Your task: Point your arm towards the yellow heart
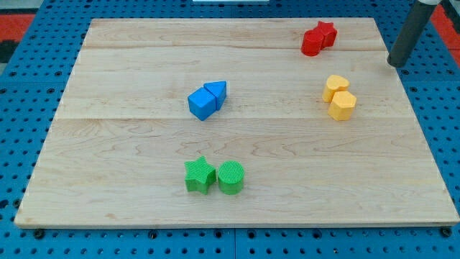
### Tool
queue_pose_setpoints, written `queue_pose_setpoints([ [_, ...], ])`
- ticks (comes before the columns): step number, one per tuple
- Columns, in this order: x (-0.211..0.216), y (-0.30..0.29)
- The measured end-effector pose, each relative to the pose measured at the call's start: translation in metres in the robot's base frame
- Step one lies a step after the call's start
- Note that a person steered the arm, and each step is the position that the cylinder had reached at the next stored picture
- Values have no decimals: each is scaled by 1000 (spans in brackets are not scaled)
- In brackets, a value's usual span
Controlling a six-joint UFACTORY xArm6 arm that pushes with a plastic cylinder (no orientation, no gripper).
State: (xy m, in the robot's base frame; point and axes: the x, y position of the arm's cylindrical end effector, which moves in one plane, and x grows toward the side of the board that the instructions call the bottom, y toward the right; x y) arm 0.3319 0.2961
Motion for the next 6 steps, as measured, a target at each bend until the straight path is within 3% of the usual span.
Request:
queue_pose_setpoints([
  [2,99,-4],
  [3,155,-47],
  [4,176,-107],
  [5,178,-76],
  [6,138,-15],
])
